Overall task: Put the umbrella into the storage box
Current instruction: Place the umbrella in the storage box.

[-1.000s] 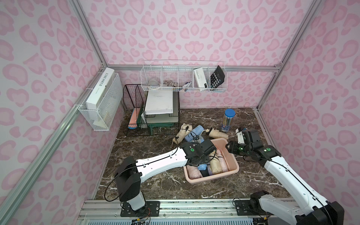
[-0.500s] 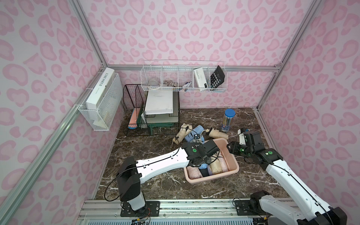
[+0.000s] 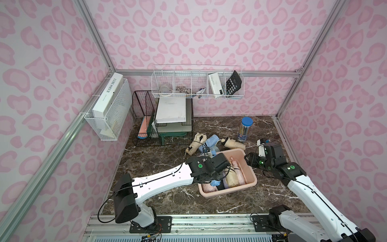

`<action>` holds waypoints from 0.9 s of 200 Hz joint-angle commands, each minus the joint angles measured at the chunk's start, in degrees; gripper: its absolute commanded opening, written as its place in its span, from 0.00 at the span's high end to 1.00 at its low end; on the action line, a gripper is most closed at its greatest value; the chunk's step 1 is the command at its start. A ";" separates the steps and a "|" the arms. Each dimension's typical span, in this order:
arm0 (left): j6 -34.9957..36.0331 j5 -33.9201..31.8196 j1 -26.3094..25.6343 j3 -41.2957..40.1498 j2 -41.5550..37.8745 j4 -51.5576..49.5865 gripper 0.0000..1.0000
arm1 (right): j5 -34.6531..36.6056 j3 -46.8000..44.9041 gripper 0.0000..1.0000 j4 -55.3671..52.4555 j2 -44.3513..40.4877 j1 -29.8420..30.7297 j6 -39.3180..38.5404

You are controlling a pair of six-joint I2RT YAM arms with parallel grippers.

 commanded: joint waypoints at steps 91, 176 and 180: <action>-2.56 4.15 1.12 -1.08 10.16 8.90 0.73 | -0.41 0.73 0.43 1.19 -0.93 0.05 -0.09; -4.93 2.79 1.57 -1.62 12.61 9.09 0.25 | -0.59 2.18 0.42 0.28 -0.67 0.04 -0.56; -5.14 2.74 1.57 -1.86 12.35 9.11 0.23 | -0.51 2.29 0.42 0.26 -0.66 0.04 -0.60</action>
